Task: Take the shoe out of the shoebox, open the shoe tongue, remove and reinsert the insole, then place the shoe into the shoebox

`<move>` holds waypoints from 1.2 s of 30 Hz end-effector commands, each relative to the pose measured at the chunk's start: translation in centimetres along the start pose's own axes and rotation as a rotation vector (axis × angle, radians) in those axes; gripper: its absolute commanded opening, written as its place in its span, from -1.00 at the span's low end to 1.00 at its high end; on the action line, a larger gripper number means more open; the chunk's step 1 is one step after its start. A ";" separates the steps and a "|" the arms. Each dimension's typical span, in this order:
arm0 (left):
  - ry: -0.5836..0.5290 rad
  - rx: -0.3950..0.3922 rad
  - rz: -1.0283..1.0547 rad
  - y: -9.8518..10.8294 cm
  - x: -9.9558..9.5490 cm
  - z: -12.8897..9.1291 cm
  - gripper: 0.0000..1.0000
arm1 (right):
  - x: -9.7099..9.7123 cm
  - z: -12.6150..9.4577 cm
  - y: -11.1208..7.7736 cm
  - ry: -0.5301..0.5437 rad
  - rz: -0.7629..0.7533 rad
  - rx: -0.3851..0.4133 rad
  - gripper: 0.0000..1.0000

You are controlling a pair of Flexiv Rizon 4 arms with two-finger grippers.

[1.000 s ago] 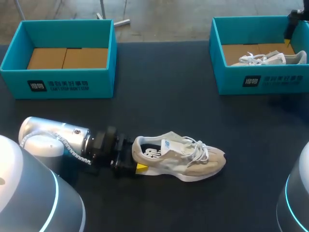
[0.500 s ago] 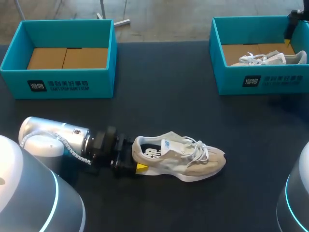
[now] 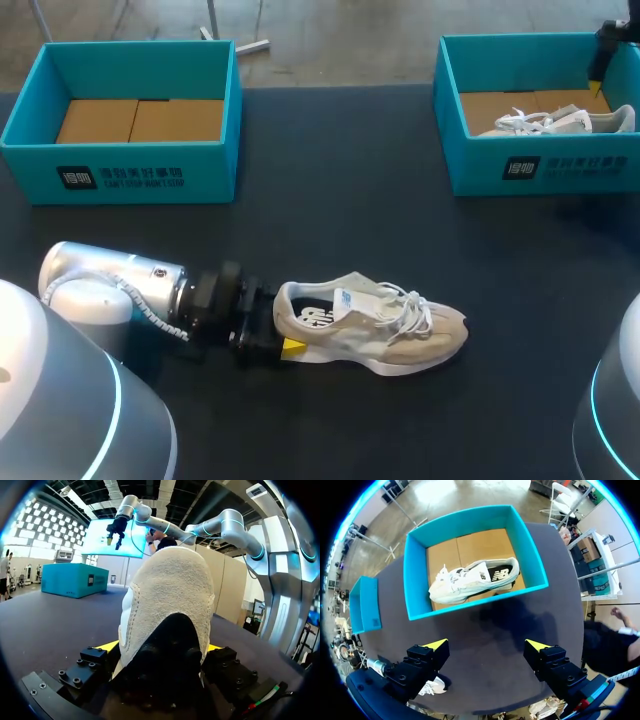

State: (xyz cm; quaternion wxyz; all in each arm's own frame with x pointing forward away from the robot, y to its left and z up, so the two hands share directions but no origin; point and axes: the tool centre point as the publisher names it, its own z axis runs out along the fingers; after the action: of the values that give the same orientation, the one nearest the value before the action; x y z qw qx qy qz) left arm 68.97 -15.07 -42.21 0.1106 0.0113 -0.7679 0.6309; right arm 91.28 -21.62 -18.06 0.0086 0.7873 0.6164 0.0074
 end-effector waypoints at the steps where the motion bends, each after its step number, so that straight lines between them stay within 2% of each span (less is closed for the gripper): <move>1: -0.002 0.001 -0.001 0.4 -0.2 -0.1 -1.00 | 0.6 0.0 -0.5 -0.007 0.002 -0.008 1.00; 13: -0.002 0.001 -0.001 0.4 -0.2 -0.1 -1.00 | 2.4 0.1 -1.9 -0.001 0.010 -0.025 1.00; 19: -0.002 0.001 -0.001 0.4 -0.2 -0.1 -1.00 | 4.2 -0.3 -4.4 0.018 0.031 -0.040 1.00; 26: -0.002 0.001 -0.001 0.4 -0.2 -0.1 -1.00 | 7.1 0.1 -7.5 0.015 0.042 -0.044 1.00; 28: -0.002 0.001 -0.001 0.4 -0.2 -0.1 -1.00 | 8.1 0.4 -8.3 -0.016 0.046 -0.036 1.00; 34: -0.002 0.001 -0.001 0.4 -0.2 -0.1 -1.00 | 10.9 1.6 -10.9 0.041 0.059 -0.029 1.00; 36: -0.002 0.001 -0.001 0.4 -0.2 -0.1 -1.00 | 11.2 1.8 -11.2 0.063 0.063 -0.021 1.00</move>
State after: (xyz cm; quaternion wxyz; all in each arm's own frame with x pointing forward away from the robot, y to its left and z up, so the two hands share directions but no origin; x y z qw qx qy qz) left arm 68.97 -15.08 -42.21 0.1106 0.0112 -0.7678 0.6309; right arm 83.61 -7.86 -19.09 -0.0039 0.8052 0.5923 0.0273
